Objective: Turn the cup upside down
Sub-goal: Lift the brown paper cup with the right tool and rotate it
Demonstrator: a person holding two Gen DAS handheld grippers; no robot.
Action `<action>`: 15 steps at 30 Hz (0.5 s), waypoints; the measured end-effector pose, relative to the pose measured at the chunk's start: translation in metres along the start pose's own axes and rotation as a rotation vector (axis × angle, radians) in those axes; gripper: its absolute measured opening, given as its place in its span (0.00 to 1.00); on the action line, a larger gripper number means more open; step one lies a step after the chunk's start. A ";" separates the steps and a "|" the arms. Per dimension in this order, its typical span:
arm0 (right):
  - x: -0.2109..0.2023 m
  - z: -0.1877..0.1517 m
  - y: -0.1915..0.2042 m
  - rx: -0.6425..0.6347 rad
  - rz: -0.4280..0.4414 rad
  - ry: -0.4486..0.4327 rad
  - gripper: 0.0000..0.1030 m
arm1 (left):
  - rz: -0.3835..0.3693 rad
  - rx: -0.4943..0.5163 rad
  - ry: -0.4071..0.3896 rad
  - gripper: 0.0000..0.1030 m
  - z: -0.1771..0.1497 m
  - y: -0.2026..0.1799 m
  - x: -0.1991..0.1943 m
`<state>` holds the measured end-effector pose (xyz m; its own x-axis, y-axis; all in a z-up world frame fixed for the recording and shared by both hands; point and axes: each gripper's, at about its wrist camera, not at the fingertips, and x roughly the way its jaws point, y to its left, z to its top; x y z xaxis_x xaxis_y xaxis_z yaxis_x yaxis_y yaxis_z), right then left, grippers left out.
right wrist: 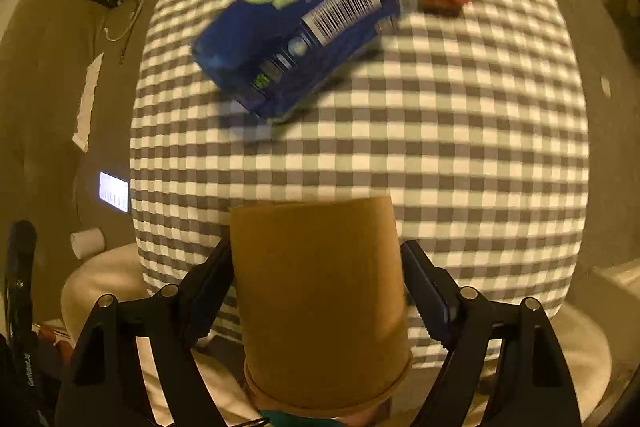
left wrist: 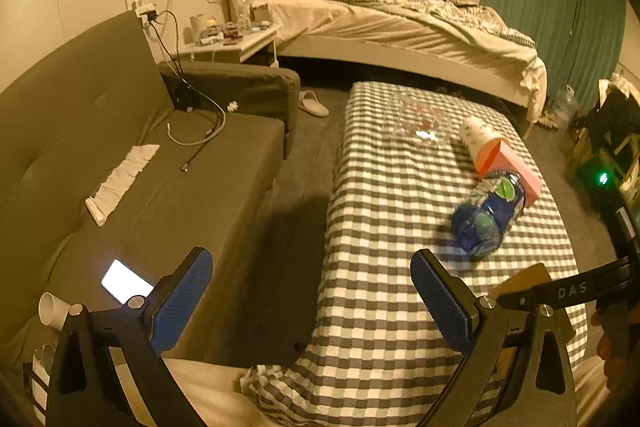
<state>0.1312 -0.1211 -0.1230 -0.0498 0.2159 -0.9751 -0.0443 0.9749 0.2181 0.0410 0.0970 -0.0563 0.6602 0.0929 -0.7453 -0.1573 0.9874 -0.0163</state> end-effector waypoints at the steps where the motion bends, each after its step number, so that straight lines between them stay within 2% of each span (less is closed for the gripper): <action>1: -0.006 -0.002 0.003 -0.021 0.014 -0.024 0.81 | -0.007 0.006 0.011 0.99 0.000 -0.003 -0.001; 3: -0.025 -0.003 0.001 -0.035 0.029 -0.084 0.88 | -0.015 0.014 0.025 0.99 -0.001 -0.009 -0.003; 5: -0.048 -0.010 0.001 -0.077 0.018 -0.164 0.91 | -0.031 0.021 0.046 0.99 0.000 -0.017 -0.007; 11: -0.121 -0.033 -0.022 -0.176 -0.110 -0.387 0.92 | -0.126 0.031 0.135 0.99 0.005 -0.053 -0.020; 15: -0.143 -0.057 -0.052 -0.188 -0.215 -0.479 0.92 | -0.144 0.074 0.208 0.99 0.008 -0.085 -0.021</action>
<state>0.0842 -0.2056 0.0074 0.4375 0.0563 -0.8975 -0.1826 0.9828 -0.0274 0.0466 0.0118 -0.0335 0.5058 -0.0703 -0.8598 -0.0132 0.9959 -0.0891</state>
